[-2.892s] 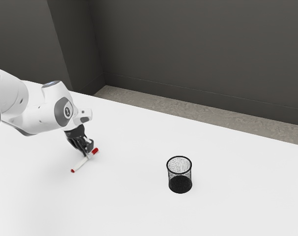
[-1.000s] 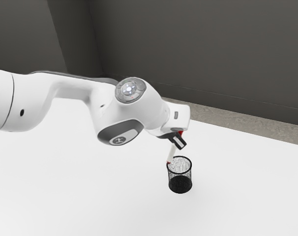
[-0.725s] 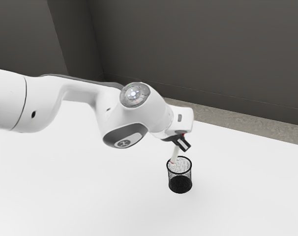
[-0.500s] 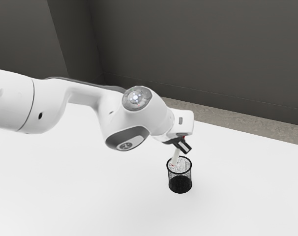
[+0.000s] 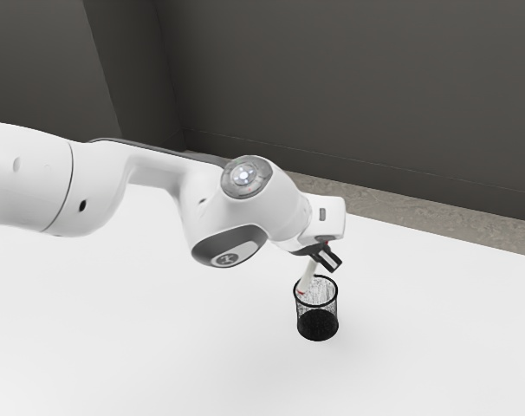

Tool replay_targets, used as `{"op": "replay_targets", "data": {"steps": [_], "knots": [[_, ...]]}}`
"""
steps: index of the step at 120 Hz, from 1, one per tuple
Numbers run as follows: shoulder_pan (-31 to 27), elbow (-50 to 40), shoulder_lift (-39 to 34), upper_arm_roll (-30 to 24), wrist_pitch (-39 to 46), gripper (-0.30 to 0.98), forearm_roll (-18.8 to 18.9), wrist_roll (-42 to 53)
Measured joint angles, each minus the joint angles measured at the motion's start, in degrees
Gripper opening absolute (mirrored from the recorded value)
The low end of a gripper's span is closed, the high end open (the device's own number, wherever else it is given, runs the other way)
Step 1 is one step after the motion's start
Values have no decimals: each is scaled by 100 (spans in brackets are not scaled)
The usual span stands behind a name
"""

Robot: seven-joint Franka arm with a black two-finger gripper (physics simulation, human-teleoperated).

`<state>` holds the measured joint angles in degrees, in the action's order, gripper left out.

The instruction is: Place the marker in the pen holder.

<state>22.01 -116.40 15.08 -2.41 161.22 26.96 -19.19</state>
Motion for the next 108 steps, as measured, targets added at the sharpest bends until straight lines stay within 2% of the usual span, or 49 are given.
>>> {"op": "replay_targets", "data": {"steps": [41, 70, 94, 108], "knots": [[41, -125, 24, -58, 94, -4, 64, -219], [-51, 386, 397, -34, 120, -4, 520, -320], [-108, 584, 719, -30, 200, -4, 649, -357], [-152, 580, 708, -38, 257, 20, 642, -365]]}}
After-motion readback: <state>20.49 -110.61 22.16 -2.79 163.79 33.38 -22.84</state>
